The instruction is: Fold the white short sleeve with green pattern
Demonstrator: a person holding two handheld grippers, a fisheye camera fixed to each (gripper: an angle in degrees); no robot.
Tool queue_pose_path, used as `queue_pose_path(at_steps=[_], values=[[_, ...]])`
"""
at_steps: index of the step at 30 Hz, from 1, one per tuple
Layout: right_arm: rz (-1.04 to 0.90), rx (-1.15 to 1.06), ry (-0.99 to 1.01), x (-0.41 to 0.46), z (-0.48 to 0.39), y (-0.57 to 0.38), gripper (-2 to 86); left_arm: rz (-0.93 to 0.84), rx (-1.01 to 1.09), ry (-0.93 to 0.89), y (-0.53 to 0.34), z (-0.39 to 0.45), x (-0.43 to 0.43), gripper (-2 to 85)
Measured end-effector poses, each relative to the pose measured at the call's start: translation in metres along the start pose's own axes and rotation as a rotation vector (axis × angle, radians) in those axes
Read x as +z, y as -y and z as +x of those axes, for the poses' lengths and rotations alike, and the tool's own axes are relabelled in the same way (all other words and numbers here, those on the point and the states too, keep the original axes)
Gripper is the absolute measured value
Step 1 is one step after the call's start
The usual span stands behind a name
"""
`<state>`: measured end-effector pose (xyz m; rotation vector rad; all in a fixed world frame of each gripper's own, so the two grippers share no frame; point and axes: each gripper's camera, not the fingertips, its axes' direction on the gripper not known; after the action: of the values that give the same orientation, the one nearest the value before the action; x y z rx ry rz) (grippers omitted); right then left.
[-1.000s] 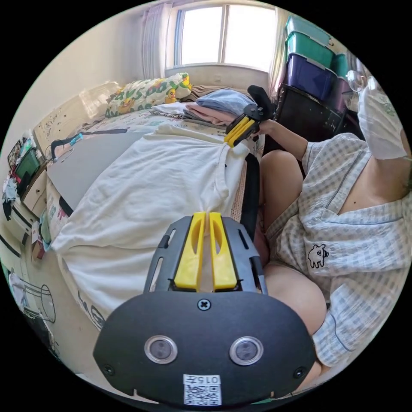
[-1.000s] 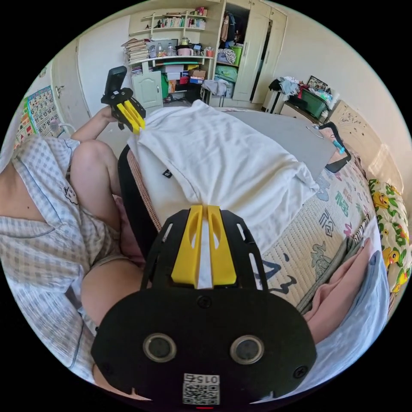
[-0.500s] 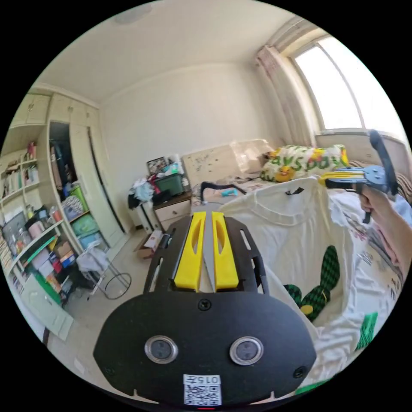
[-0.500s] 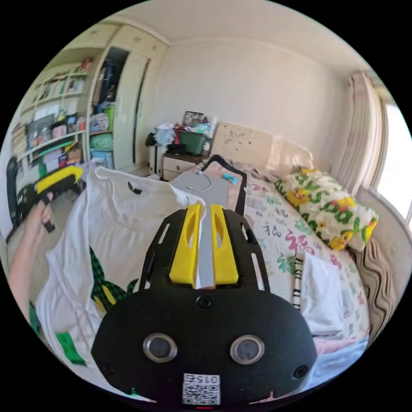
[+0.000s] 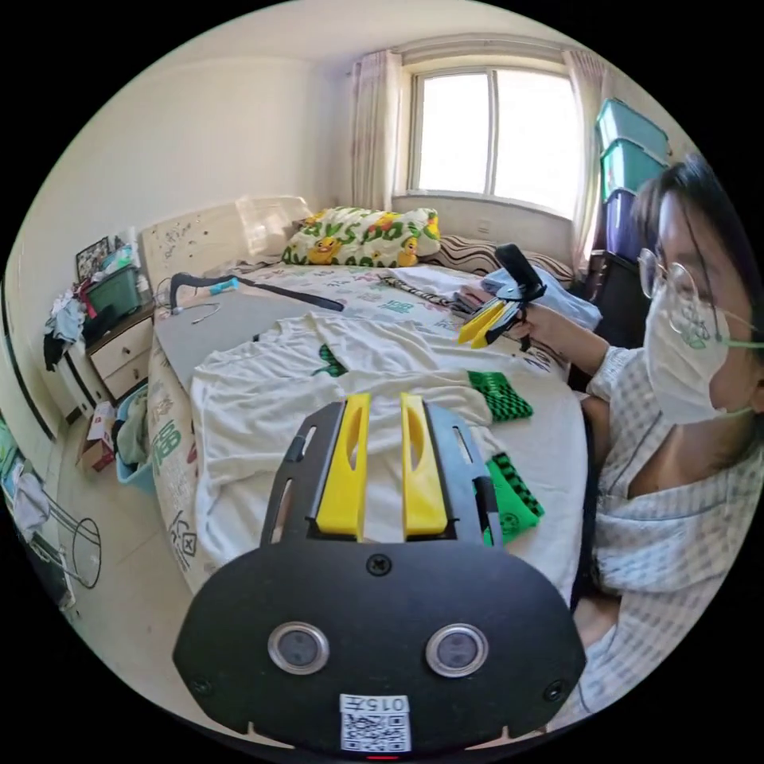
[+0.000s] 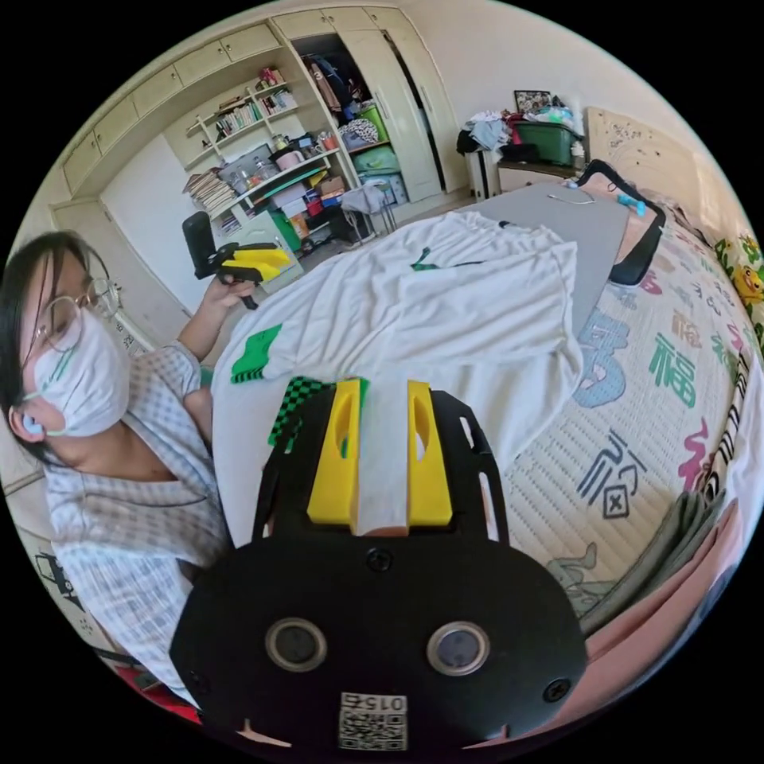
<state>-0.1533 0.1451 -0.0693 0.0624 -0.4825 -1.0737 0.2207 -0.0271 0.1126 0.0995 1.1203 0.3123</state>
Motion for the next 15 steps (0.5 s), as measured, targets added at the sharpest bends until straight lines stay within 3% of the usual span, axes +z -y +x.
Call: queue_pose_path(at_steps=[7, 10, 15], values=[[-0.156, -0.034, 0.000, 0.002, -0.017, 0.005, 6.2, -0.041, 0.200, -0.023, 0.035, 0.138, 0.014, 10.9], [-0.025, 0.006, 0.052, -0.024, -0.021, 0.013, 1.4, -0.093, 0.199, 0.044, 0.038, 0.174, 0.023, 13.1], [0.327, 0.093, 0.421, -0.065, -0.033, 0.032, -0.1, 0.051, 0.130, 0.220, 0.031, 0.217, -0.006, 17.7]])
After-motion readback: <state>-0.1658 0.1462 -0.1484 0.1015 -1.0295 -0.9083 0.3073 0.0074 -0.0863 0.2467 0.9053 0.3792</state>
